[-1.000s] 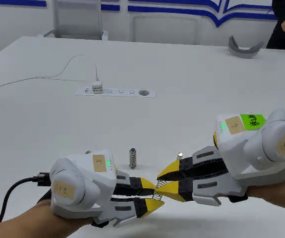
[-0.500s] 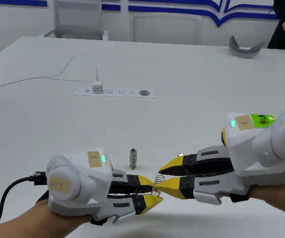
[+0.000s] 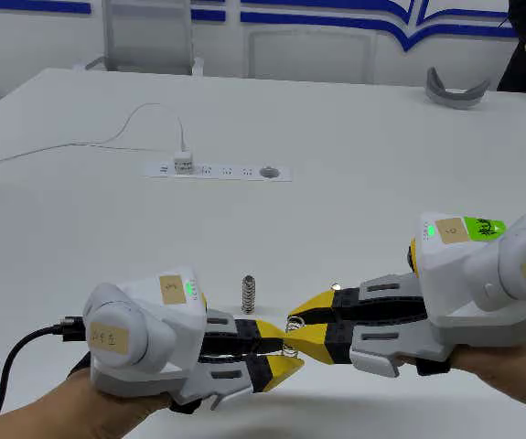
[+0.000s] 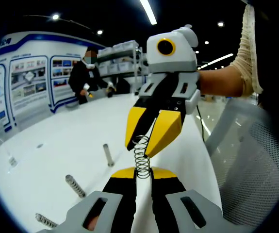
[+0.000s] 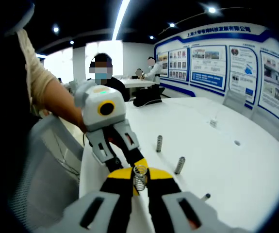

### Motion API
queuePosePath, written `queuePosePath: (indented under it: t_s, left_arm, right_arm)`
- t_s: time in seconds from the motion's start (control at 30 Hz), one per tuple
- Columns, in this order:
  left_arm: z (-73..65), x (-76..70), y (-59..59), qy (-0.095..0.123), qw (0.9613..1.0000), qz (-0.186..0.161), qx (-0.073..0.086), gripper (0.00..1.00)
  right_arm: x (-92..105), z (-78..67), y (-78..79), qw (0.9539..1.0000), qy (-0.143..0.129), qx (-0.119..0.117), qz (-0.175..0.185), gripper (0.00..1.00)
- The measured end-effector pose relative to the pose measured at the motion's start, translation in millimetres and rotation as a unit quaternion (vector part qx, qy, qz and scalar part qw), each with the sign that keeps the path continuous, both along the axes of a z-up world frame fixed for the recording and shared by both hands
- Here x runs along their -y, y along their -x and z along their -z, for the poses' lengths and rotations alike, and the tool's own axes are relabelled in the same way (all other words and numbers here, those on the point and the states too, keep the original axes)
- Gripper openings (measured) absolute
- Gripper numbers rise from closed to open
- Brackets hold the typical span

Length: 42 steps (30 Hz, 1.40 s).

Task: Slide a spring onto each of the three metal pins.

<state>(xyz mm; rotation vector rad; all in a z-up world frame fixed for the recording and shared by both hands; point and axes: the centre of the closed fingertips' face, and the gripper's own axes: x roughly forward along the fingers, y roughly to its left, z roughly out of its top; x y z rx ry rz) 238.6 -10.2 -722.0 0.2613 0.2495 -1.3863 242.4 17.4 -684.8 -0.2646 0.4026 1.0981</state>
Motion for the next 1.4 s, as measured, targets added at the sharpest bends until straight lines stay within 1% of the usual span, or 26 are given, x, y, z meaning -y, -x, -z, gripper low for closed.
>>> queuePosePath:
  t_s: [0.07, 0.13, 0.3, 0.43, 0.5, 0.63, 0.7, 0.93, 1.07, 1.4]
  left_arm:
    - [-0.6, -0.2, -0.5, 0.002, 1.0000, -0.001, 0.000, 0.10]
    - [-0.7, -0.3, -1.0, 0.002, 1.0000, -0.001, 0.004, 0.10]
    - [-3.1, -1.8, -2.9, 0.006, 1.0000, -0.005, 0.005, 0.12]
    - [-5.3, -5.2, -7.0, 0.010, 0.9999, -0.011, 0.005, 0.15]
    - [-6.3, -7.9, -9.0, 0.012, 0.9998, -0.015, 0.003, 0.17]
    - [-7.9, -13.2, -10.5, 0.015, 0.9997, -0.021, 0.002, 0.21]
    - [-8.3, -16.7, -11.3, 0.017, 0.9996, -0.024, 0.001, 0.24]
    - [-4.9, -29.2, -12.8, 0.014, 0.9993, -0.035, -0.007, 0.30]
    - [-7.3, -38.1, -14.1, 0.021, 0.9987, -0.045, -0.011, 0.33]
    - [-10.9, -61.2, -17.5, 0.026, 0.9970, -0.072, -0.011, 0.40]
  right_arm:
    - [-0.6, -0.7, 0.2, 1.0000, -0.005, -0.003, 0.001, 0.12]
    - [-0.8, -0.8, 0.0, 1.0000, -0.006, -0.002, 0.002, 0.12]
    - [-0.4, -2.6, -1.8, 0.9999, -0.008, 0.001, 0.005, 0.12]
    - [2.2, -2.0, -4.3, 0.9999, -0.006, 0.000, 0.010, 0.12]
    - [3.9, -2.2, -5.2, 0.9999, -0.006, 0.000, 0.012, 0.12]
    - [9.4, -3.1, -8.3, 0.9998, -0.005, 0.003, 0.020, 0.12]
    - [12.4, -4.2, -9.9, 0.9997, -0.006, 0.004, 0.025, 0.12]
    - [22.9, -8.4, -15.6, 0.9990, -0.007, 0.010, 0.042, 0.12]
    - [29.3, -11.6, -20.5, 0.9985, -0.008, 0.014, 0.052, 0.12]
    - [36.9, -18.3, -30.2, 0.9971, -0.013, 0.025, 0.070, 0.12]
